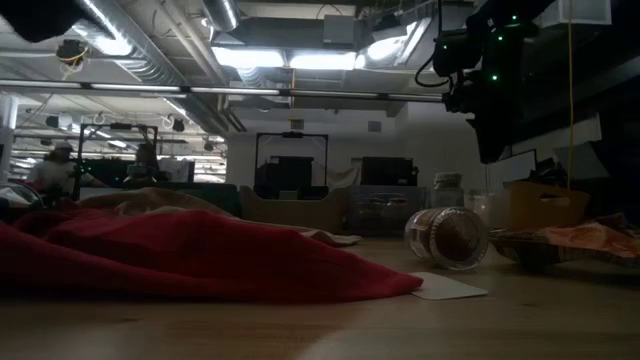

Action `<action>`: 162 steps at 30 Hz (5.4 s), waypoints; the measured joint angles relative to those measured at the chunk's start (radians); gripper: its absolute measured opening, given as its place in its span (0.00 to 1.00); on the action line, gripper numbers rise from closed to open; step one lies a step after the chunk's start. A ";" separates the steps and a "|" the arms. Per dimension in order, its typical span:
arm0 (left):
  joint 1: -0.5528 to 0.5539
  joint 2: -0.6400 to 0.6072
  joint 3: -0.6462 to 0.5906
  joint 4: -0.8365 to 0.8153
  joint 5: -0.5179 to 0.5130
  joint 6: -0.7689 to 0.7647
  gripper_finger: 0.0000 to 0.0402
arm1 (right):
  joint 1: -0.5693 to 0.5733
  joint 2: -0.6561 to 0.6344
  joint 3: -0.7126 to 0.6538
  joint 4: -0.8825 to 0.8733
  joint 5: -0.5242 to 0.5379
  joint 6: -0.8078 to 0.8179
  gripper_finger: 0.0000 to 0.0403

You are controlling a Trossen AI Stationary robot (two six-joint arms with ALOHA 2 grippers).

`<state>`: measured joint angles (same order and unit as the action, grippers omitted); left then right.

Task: Sort spices by type
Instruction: Put the yellow seasoning bottle into the green bin

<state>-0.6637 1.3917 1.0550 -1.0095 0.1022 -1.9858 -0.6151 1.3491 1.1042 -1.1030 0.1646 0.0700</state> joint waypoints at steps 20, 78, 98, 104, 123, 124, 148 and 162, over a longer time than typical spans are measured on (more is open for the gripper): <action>-0.059 0.295 0.000 0.101 -0.169 -0.213 0.64 | 0.000 0.000 0.000 0.001 0.000 0.000 0.63; -0.047 0.043 0.014 0.224 -0.249 0.332 0.28 | 0.415 0.005 0.000 0.369 -0.150 -0.102 0.63; -0.118 0.141 0.014 0.199 -0.165 0.160 0.28 | 0.459 0.005 0.000 0.370 -0.150 -0.102 0.63; -0.114 0.140 0.014 0.201 -0.142 0.096 0.28 | 0.458 0.005 0.000 0.369 -0.150 -0.102 0.63; -0.155 0.218 0.015 0.407 -0.070 -0.030 0.61 | 0.458 0.005 0.000 0.369 -0.150 -0.102 0.63; -0.160 0.234 0.015 0.408 -0.064 -0.032 0.61 | 0.458 0.005 0.000 0.369 -0.150 -0.103 0.63; -0.153 0.384 0.014 0.497 0.100 -0.097 0.50 | 0.458 0.005 -0.001 0.369 -0.150 -0.105 0.63; -0.011 0.280 0.014 0.465 0.374 0.134 0.49 | 0.458 0.005 -0.001 0.373 -0.150 -0.105 0.63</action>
<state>-0.6749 1.6722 1.0691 -0.5450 0.4760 -1.8522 -0.1574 1.3540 1.1034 -0.7304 0.0150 -0.0349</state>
